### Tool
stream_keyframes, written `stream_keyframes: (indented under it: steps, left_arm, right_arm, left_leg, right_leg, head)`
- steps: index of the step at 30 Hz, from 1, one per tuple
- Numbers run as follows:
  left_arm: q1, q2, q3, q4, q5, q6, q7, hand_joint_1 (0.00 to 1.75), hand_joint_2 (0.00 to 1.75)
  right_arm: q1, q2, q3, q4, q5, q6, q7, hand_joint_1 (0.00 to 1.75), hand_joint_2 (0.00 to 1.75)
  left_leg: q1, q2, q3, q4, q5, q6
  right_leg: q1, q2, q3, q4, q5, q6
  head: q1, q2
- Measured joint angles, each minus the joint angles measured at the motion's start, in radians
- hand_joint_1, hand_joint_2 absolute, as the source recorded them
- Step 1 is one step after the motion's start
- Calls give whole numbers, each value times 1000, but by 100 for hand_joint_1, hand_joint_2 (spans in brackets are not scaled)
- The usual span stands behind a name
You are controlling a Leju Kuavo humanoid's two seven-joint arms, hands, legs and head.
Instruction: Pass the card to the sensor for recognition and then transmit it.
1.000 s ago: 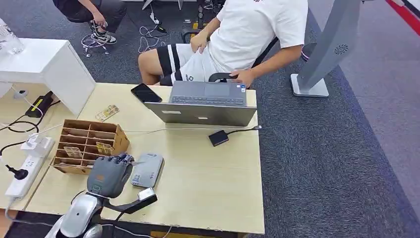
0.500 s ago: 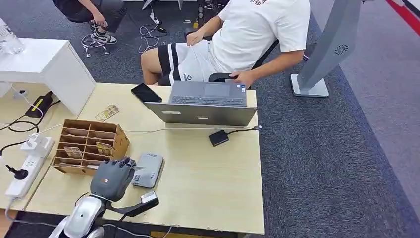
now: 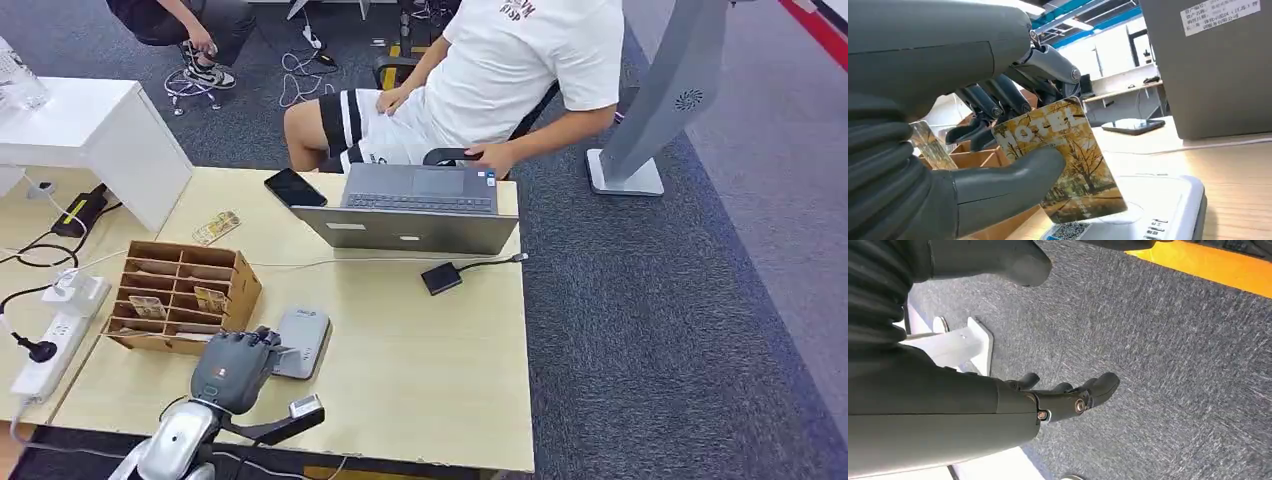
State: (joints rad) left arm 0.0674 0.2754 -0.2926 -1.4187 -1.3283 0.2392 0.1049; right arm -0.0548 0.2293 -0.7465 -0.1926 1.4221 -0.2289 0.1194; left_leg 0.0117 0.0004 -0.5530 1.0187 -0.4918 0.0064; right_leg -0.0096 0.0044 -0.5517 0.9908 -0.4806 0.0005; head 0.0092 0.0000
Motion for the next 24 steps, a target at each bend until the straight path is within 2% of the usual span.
stream_keyframes:
  steps: [19, 21, 24]
  left_arm:
    - [-13, 0, -1, 38, 33, -13, 18, 175, 175]
    - [-14, -1, -1, 39, 33, -1, 18, 175, 175]
    - [-13, -5, 0, 36, 5, 65, 18, 175, 175]
  right_arm:
    - [0, 0, 1, 0, 15, 6, 0, 0, 175]
    - [0, 0, 1, 0, 15, 6, 0, 0, 175]
    - [0, 0, 1, 0, 15, 7, 0, 0, 175]
  left_leg:
    - [0, 0, 0, 0, 0, 0]
    - [0, 0, 0, 0, 0, 0]
    - [0, 0, 0, 0, 0, 0]
  right_leg:
    - [0, 0, 0, 0, 0, 0]
    - [0, 0, 0, 0, 0, 0]
    - [0, 0, 0, 0, 0, 0]
  head:
    - [0, 0]
    - [0, 0]
    - [0, 0]
